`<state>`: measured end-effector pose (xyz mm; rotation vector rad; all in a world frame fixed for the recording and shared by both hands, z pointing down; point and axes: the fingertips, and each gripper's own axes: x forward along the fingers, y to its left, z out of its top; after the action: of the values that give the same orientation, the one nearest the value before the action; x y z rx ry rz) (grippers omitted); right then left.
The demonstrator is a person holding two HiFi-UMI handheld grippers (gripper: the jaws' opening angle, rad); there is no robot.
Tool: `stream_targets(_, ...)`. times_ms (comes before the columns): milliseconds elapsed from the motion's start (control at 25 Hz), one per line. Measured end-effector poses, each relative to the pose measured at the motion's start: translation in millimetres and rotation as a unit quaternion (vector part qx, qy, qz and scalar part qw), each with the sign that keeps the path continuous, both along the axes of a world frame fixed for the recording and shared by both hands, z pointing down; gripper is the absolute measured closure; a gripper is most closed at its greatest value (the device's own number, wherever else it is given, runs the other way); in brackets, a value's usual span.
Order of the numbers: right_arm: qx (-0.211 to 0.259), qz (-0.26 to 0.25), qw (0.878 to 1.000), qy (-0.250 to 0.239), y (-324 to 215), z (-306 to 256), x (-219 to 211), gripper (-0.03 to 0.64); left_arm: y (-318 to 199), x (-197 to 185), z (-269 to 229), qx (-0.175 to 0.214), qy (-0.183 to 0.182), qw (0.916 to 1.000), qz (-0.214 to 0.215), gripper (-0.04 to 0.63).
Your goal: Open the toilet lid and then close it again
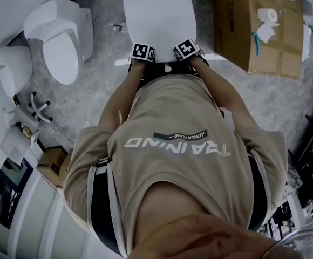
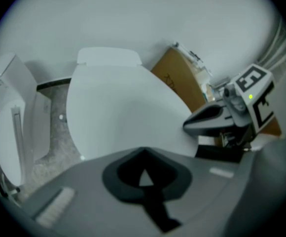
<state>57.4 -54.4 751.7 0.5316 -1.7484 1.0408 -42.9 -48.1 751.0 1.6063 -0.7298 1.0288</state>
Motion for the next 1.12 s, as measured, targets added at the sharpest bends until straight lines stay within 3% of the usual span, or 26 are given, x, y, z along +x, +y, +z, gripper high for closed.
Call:
stream_targets(240, -0.051, 0.036, 0.998, 0.018, 16, 23, 6, 0.606, 12, -1, 23, -0.026, -0.011, 0.9986, -0.044, 0.592)
stream_targets(400, -0.062, 0.041, 0.997, 0.029, 26, 39, 9, 0.606, 20, -1, 40, -0.046, -0.014, 0.9965, -0.067, 0.592)
stream_targets(800, -0.114, 0.070, 0.990, 0.042, 43, 87, 12, 0.606, 39, 0, 85, -0.076, -0.038, 0.9935, -0.076, 0.592)
stream_targets(1120, -0.118, 0.110, 0.984, 0.070, 55, 130, 15, 0.606, 53, 1, 126, -0.097, -0.049, 0.9863, -0.125, 0.592)
